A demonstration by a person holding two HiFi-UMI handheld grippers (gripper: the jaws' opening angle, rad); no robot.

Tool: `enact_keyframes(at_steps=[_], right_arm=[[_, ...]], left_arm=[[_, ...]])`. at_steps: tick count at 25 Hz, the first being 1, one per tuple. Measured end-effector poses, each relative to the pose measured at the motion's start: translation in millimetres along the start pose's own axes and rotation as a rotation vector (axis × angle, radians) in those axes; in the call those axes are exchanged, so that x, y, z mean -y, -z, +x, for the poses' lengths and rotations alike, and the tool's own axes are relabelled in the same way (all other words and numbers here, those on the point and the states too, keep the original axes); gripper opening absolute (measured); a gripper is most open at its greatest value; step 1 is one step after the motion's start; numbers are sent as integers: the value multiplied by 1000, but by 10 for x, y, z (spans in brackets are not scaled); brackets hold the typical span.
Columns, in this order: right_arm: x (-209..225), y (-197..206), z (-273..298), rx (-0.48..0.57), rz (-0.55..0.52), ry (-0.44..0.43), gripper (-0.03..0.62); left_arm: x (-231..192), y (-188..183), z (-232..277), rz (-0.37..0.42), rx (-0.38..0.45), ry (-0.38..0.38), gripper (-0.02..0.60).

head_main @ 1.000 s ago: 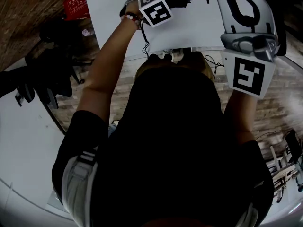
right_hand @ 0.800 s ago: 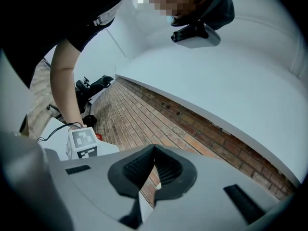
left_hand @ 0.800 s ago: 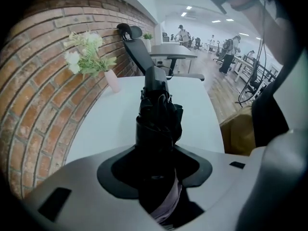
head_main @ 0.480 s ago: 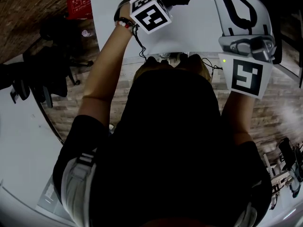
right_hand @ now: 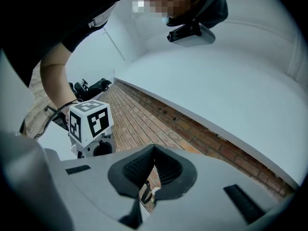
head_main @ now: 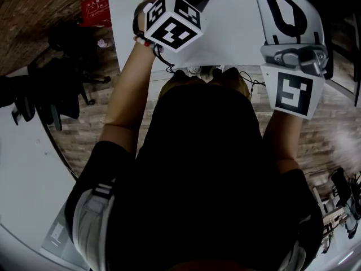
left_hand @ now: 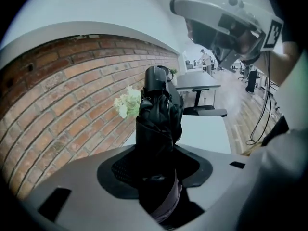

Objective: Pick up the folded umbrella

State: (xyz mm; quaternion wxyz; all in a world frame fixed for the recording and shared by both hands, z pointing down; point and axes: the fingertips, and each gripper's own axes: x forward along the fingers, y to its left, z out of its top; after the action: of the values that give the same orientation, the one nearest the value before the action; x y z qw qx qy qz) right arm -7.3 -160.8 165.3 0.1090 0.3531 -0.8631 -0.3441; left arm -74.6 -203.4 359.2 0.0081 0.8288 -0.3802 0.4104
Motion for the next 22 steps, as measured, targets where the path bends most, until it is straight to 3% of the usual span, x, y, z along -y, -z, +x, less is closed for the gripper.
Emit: enact_keyframes(at_steps=[12,22], right_arm=[[100,-12,-31,4,4,17,28],[153,115,22,-42,18,26,28]], left_arm=[[-320,-475,-536,-42,147,-203,204],[-377,-815,-853,-44,277,-266,204]])
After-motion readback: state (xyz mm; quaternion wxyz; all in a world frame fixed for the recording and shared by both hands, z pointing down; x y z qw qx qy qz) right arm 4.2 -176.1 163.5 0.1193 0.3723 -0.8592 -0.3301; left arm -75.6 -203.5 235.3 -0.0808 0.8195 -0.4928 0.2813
